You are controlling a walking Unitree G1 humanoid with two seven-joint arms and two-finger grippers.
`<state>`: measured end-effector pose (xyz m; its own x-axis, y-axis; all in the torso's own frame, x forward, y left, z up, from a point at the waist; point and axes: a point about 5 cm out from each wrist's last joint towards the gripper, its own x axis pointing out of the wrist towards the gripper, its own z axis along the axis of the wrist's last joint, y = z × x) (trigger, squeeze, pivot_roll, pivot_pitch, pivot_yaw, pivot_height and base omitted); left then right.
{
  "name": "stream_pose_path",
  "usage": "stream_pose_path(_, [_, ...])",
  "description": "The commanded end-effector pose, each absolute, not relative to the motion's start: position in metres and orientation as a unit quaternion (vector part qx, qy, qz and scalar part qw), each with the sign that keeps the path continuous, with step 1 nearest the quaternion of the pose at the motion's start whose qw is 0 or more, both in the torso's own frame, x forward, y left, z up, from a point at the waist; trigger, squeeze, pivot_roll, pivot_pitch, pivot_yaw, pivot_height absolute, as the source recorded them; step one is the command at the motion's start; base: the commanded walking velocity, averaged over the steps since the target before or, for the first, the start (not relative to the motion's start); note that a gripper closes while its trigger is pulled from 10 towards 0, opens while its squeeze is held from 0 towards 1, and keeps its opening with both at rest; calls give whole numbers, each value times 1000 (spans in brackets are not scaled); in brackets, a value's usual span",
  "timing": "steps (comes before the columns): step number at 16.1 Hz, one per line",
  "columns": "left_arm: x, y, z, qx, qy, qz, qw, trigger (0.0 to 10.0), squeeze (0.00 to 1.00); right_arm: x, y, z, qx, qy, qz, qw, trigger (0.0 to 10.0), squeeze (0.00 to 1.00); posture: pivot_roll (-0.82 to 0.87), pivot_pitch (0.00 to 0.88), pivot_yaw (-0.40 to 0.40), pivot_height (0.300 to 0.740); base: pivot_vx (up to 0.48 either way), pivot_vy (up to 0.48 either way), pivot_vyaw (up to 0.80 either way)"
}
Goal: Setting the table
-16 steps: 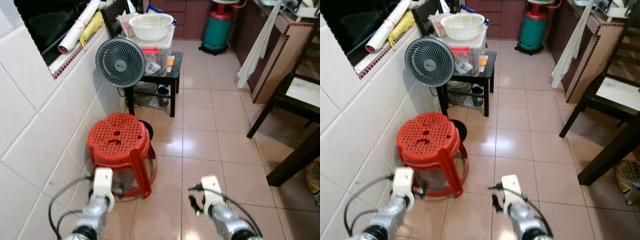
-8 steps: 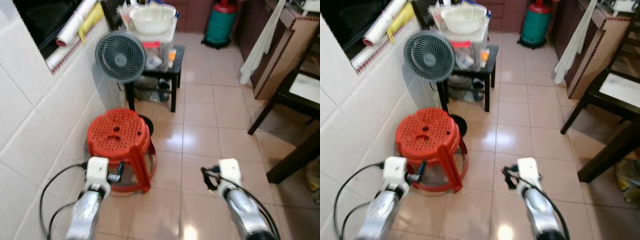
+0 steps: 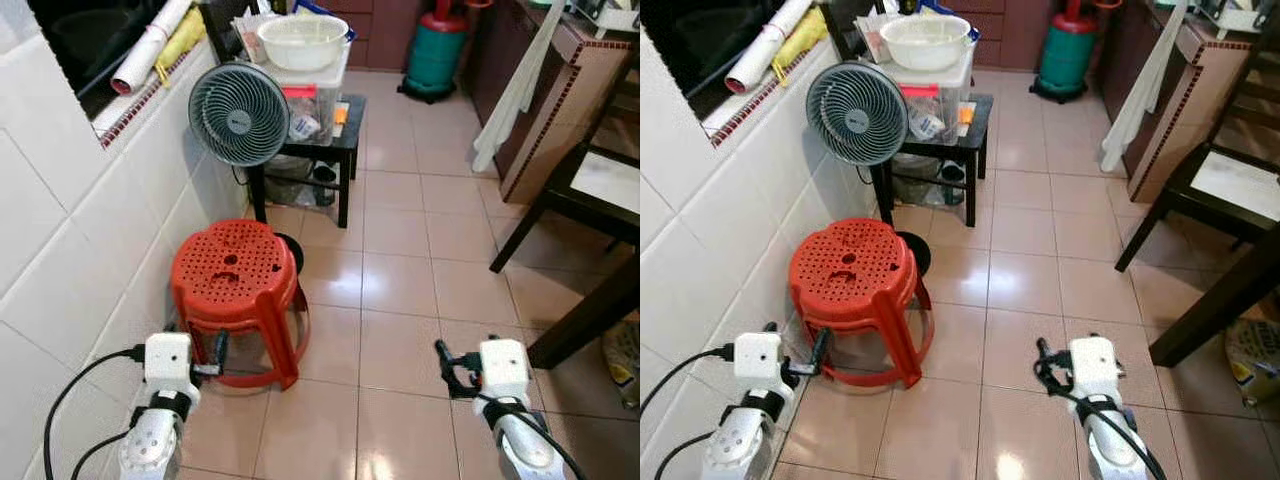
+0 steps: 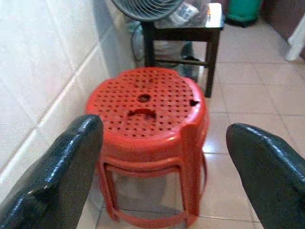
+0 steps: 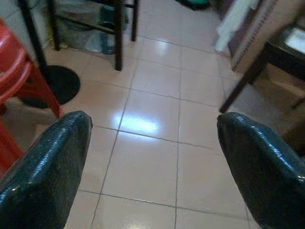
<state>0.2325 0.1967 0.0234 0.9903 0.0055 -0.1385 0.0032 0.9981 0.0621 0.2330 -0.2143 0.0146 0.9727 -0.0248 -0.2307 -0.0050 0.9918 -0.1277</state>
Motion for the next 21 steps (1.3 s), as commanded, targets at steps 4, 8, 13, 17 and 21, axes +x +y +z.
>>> stream_pose_path(4, [242,191,26,62,65,-41,995,10000,0,236,-208,24,-25,106,-18,994,10000,0,-180,0,43,740,0,0,0])
stream_pose_path(8, [243,191,25,59,66,-39,995,10000,0,236,-206,26,-21,100,-13,995,10000,0,-184,0,47,740,0,0,0])
stream_pose_path(13, [243,191,25,59,66,-39,995,10000,0,236,-206,26,-21,100,-13,995,10000,0,-184,0,47,740,0,0,0])
stream_pose_path(17, [243,191,25,59,66,-39,995,10000,0,236,-206,26,-21,100,-13,995,10000,0,-184,0,47,740,0,0,0])
stream_pose_path(21, [243,191,25,59,66,-39,995,10000,0,236,-206,26,-21,100,-13,995,10000,0,-184,0,47,740,0,0,0])
